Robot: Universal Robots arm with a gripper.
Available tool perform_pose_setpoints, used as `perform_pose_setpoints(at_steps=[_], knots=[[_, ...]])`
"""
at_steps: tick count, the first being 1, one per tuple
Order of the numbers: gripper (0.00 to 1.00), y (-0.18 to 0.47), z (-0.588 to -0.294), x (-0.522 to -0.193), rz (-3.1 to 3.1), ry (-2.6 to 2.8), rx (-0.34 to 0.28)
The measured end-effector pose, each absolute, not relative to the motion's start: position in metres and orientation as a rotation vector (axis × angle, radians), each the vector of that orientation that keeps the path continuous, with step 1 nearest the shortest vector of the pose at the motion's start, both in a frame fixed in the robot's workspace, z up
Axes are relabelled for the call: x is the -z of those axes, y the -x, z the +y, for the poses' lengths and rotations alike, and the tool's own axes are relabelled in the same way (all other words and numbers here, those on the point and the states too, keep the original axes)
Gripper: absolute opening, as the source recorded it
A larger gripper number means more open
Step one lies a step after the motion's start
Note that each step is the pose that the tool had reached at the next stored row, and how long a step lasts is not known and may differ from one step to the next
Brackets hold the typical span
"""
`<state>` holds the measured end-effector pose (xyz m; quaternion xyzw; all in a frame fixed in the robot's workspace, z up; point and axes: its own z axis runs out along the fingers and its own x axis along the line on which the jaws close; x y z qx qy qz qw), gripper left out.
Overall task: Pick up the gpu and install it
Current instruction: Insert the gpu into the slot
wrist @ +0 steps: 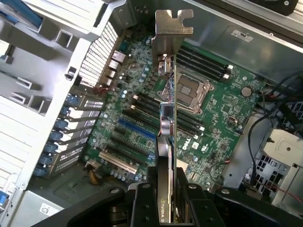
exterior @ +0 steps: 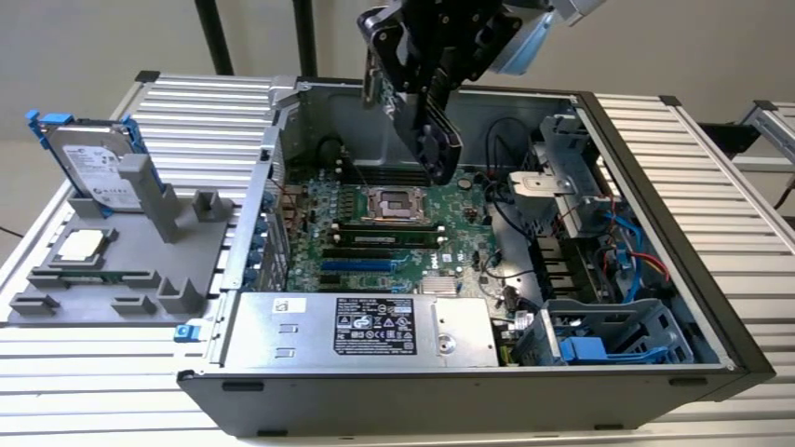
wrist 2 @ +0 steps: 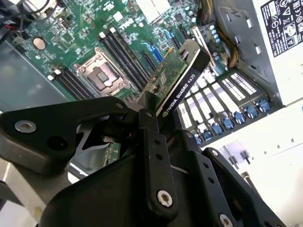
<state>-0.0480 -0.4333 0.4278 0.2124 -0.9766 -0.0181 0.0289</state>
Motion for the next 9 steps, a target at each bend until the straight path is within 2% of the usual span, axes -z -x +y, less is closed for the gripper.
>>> perform_pose_setpoints(at_steps=[9], knots=[[0.00, 0.0480, -0.4333, -0.4278, -2.987, -0.761, 0.053]])
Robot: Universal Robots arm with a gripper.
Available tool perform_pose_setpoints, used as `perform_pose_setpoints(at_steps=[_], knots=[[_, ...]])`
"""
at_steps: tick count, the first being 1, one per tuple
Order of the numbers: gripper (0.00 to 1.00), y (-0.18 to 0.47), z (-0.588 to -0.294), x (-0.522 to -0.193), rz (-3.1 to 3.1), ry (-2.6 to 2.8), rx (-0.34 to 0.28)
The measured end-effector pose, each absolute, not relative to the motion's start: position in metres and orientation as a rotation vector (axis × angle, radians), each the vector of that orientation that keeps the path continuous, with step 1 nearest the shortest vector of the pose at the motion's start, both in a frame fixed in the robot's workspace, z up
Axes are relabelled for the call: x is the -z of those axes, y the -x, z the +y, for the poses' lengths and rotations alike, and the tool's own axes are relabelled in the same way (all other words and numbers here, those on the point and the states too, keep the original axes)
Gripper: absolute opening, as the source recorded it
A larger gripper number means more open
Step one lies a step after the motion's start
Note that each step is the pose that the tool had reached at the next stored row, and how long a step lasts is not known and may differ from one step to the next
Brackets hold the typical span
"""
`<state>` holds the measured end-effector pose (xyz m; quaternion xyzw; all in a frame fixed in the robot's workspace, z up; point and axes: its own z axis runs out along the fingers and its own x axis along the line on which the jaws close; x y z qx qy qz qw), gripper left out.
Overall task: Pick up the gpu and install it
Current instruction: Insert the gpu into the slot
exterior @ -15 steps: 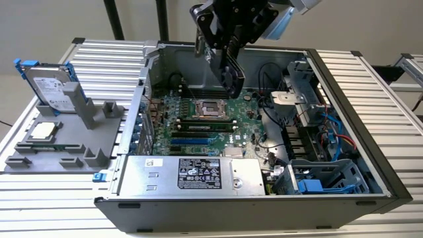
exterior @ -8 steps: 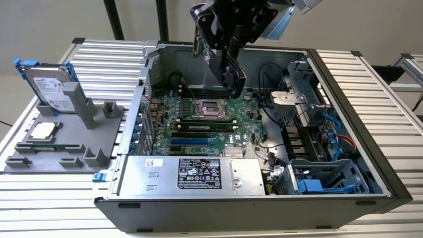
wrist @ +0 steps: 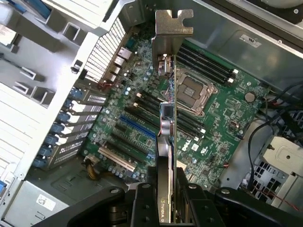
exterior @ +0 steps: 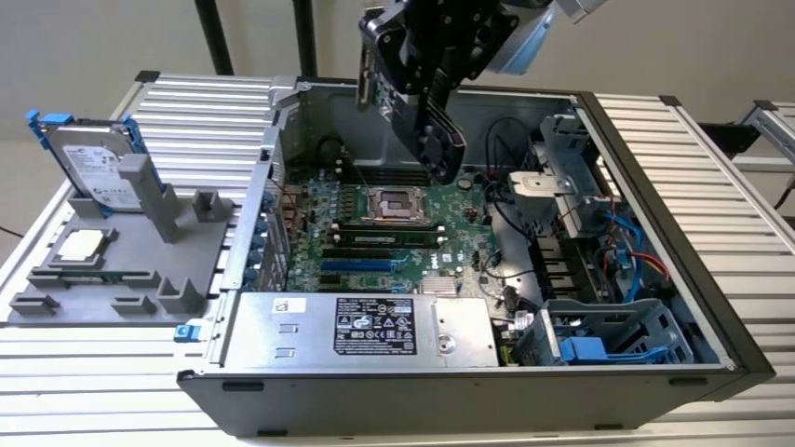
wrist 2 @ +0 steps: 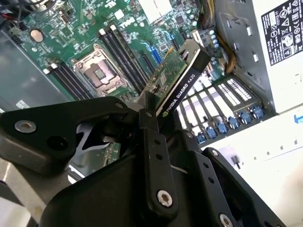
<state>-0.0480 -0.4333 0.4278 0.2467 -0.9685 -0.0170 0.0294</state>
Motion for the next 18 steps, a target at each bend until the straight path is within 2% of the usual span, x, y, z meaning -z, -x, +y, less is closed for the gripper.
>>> perform_pose_setpoints(at_steps=[18], knots=[[0.00, 0.0480, -0.4333, -0.4278, -2.910, -1.009, 0.045]])
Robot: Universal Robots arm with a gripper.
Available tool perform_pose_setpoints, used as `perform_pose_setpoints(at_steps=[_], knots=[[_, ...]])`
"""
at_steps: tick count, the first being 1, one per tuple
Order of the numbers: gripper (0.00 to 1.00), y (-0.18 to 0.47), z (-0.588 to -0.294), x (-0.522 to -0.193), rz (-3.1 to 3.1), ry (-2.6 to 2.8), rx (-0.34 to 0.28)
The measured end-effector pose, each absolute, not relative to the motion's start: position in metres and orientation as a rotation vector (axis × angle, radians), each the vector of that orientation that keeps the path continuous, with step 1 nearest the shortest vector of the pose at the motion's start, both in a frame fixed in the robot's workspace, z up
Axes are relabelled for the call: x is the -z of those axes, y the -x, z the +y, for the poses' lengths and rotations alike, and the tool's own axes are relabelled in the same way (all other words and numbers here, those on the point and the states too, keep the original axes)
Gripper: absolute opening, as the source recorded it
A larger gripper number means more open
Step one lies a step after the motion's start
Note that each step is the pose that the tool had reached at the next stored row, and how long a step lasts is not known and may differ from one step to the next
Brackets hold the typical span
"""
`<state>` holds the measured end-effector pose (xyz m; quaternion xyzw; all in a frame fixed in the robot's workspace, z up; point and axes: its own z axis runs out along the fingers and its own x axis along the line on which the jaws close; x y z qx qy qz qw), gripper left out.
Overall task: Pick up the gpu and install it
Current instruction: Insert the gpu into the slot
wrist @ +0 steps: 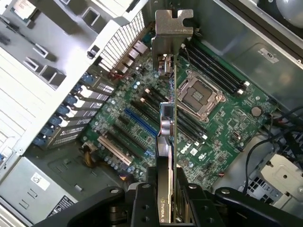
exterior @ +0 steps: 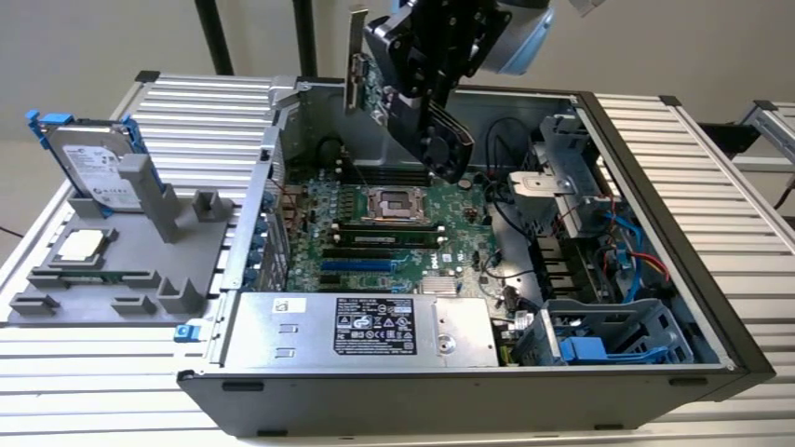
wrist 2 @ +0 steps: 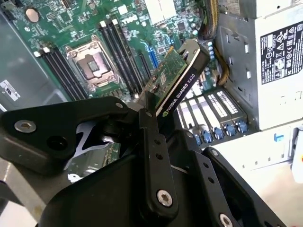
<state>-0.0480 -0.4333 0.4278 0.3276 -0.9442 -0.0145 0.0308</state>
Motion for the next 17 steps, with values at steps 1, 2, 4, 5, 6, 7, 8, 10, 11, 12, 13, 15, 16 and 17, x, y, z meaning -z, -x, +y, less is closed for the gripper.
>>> perform_pose_setpoints(at_steps=[1, 2, 4, 5, 6, 7, 8, 10, 11, 12, 13, 15, 16, 17], knots=[[0.00, 0.0480, -0.4333, -0.4278, -2.905, -1.023, 0.044], [0.00, 0.0480, -0.4333, -0.4278, -2.899, -1.038, 0.044], [0.00, 0.0480, -0.4333, -0.4278, -2.888, -1.067, 0.043], [0.00, 0.0480, -0.4333, -0.4278, -2.883, -1.081, 0.042], [0.00, 0.0480, -0.4333, -0.4278, -2.878, -1.095, 0.042], [0.00, 0.0480, -0.4333, -0.4278, -2.872, -1.109, 0.041], [0.00, 0.0480, -0.4333, -0.4279, -2.866, -1.123, 0.041], [0.00, 0.0480, -0.4333, -0.4279, -2.855, -1.151, 0.040], [0.00, 0.0480, -0.4333, -0.4279, -2.850, -1.164, 0.039], [0.00, 0.0480, -0.4333, -0.4279, -2.844, -1.178, 0.039], [0.00, 0.0480, -0.4333, -0.4279, -2.838, -1.192, 0.038], [0.00, 0.0480, -0.4333, -0.4279, -2.825, -1.221, 0.037], [0.00, 0.0480, -0.4333, -0.4279, -2.819, -1.236, 0.037], [0.00, 0.0480, -0.4333, -0.4279, -2.812, -1.250, 0.036]])
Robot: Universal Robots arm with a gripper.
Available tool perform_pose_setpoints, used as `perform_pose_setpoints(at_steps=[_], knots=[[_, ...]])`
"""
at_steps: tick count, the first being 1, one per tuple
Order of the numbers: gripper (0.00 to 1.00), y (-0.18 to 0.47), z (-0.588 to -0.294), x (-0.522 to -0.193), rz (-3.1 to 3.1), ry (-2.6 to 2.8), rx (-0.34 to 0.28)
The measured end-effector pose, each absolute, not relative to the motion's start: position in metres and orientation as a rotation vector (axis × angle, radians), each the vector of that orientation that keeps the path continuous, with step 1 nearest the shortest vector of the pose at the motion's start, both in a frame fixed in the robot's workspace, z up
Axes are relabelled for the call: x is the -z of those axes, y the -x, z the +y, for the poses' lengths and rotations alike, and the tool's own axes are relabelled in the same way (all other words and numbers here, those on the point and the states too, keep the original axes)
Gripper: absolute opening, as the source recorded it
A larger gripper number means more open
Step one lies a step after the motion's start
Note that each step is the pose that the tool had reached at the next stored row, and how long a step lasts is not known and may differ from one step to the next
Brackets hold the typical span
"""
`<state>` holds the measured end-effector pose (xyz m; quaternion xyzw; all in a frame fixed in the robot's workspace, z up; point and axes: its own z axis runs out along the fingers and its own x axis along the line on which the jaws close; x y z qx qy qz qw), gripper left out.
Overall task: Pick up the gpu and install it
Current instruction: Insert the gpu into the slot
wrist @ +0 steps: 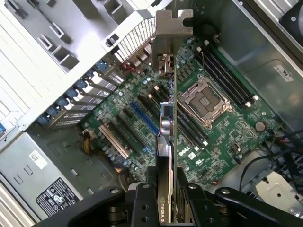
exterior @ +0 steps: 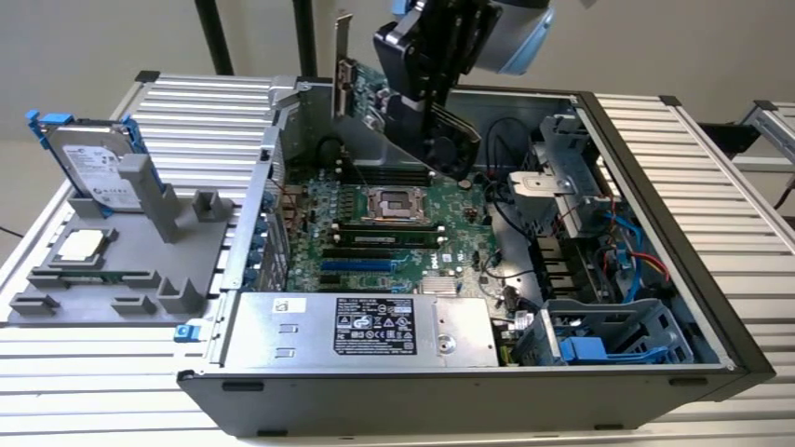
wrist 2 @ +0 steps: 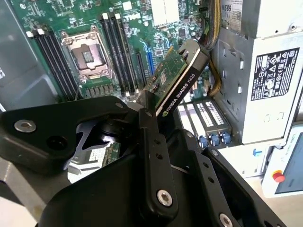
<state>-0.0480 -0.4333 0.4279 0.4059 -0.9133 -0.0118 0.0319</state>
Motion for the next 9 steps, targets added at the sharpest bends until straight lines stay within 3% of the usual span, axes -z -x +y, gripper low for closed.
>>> perform_pose_setpoints(at_steps=[9], knots=[[0.00, 0.0480, -0.4333, -0.4280, -2.746, -1.388, 0.032]])
